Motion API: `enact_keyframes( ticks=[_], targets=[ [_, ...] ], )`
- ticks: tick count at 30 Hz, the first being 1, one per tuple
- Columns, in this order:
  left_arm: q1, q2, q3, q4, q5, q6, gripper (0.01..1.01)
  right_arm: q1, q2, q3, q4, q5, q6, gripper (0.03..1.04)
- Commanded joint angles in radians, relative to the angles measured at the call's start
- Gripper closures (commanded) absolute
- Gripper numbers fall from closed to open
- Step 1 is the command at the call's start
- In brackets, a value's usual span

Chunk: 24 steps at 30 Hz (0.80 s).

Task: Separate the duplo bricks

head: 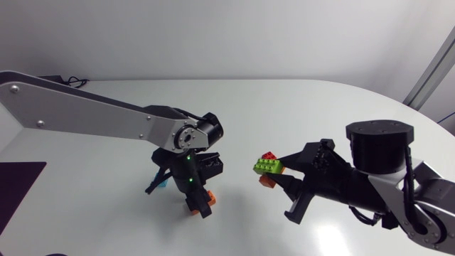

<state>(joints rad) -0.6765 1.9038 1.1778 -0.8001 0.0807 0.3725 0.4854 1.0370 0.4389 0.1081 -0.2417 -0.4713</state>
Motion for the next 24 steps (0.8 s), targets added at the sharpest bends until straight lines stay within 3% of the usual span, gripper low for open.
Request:
enact_keyframes(
  ticks=[1, 3, 6, 12, 20, 24],
  targets=[
    [-0.009, 0.005, -0.023, -0.002, 0.005, -0.014, 0.425, -0.022, -0.014, -0.017, -0.021, -0.028, -0.012, 0.7],
    [-0.009, -0.023, -0.01, -0.014, 0.007, 0.005, 0.264, -0.048, -0.026, -0.009, -0.042, -0.074, -0.01, 0.7],
    [-0.006, -0.086, 0.006, -0.019, 0.016, 0.065, 0.133, -0.11, -0.046, 0.009, -0.09, -0.171, -0.009, 0.7],
    [0.052, -0.181, 0.063, -0.025, 0.156, 0.25, 0.097, -0.214, -0.063, 0.037, -0.18, -0.355, -0.029, 0.7],
    [0.035, -0.216, 0.051, -0.05, 0.292, 0.545, 0.102, -0.212, -0.066, 0.077, -0.269, -0.481, -0.044, 0.7],
    [0.023, -0.184, 0.065, -0.076, 0.318, 0.631, 0.1, -0.189, -0.06, 0.072, -0.274, -0.499, -0.049, 0.7]
  ],
)
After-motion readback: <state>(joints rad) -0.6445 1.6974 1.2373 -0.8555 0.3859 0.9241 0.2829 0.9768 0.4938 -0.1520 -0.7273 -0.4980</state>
